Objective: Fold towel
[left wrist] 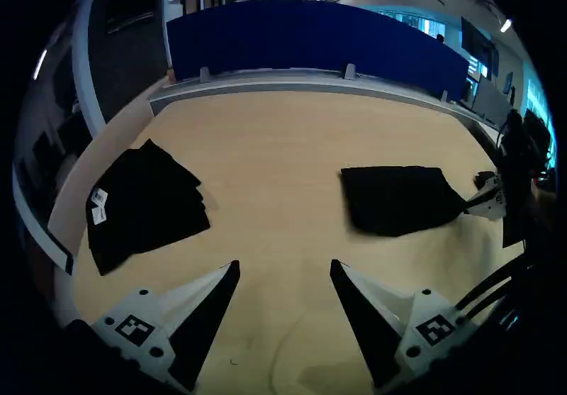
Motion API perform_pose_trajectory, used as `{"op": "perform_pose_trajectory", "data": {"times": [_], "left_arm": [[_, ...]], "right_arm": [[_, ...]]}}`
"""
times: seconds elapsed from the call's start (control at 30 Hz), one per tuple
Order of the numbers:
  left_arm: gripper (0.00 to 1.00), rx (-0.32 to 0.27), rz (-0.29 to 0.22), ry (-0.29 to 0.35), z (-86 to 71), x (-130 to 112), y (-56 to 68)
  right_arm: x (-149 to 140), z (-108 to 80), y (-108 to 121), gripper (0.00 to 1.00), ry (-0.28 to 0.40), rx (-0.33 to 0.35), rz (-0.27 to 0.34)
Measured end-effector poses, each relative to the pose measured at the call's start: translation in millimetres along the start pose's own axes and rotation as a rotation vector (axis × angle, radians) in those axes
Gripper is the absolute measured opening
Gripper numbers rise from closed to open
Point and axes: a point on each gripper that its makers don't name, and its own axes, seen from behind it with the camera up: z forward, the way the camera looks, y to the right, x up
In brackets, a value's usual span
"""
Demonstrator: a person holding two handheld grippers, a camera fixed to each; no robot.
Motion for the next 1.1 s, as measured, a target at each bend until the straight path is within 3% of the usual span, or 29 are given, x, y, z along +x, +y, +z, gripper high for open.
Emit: {"op": "perform_pose_trajectory", "data": {"times": [0.33, 0.57, 0.87, 1.1], "left_arm": [[0.94, -0.007, -0.01, 0.002, -3.1, -3.5, 1.6], [0.94, -0.009, -0.026, 0.01, -5.9, -3.9, -1.2], [0.94, -0.001, -0.046, 0.033, -10.3, -0.5, -6.8], [0.94, 0.007, -0.074, 0.051, -14.9, -0.7, -10.4]], "right_arm": [[5.6, -6.2, 4.1, 0.1, 0.01, -0.017, -0.004], [36.5, -21.5, 6.3, 0.09, 0.06, -0.038, -0.038], [106.2, -36.0, -1.4, 0.09, 0.133, -0.041, -0.163], [152.1, -30.3, -22.1, 0.09, 0.161, -0.005, -0.274]]}}
